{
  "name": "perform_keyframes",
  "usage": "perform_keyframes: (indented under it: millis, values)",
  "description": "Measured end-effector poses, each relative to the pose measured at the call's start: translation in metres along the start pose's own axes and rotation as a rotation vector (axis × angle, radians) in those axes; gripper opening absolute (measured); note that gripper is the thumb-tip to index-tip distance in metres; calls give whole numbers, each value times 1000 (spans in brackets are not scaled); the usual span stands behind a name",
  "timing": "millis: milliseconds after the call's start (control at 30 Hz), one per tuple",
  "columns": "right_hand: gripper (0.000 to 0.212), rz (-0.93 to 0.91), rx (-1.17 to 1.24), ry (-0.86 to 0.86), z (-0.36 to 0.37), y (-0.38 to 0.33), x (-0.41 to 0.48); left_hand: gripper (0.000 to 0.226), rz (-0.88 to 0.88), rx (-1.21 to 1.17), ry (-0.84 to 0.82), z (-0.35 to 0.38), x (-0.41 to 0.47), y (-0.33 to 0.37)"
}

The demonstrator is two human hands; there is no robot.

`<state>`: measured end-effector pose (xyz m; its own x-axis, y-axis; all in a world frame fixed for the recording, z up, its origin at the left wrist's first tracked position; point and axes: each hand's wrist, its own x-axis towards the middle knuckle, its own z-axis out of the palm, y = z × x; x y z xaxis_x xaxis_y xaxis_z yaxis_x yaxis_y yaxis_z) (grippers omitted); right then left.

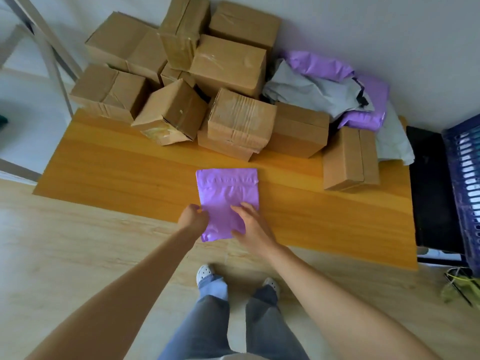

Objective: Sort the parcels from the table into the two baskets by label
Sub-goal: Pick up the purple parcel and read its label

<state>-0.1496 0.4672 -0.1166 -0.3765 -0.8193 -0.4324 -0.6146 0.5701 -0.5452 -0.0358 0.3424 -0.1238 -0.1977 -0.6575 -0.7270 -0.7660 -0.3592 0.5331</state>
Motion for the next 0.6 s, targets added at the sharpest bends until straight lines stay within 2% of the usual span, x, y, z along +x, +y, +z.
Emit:
perform_keyframes:
  millis: [100, 200, 367, 500, 600]
  values:
    - [67, 5, 20, 5, 3, 2, -5, 12, -22, -56, -46, -2, -3, 4]
    - [73, 3, 21, -4, 2, 5, -10, 25, -27, -62, -44, -2, -3, 5]
    - [87, -25, 27, -3, -4, 12, -26, 25, 5, -170, -110, -2, -24, 21]
    - [80, -69, 84, 208, -10, 18, -40, 23, 56, -157, -146, -1, -49, 49]
    - [74, -56, 139, 305, -20, 21, -49, 22, 73, -163, -142, 1, -72, 73]
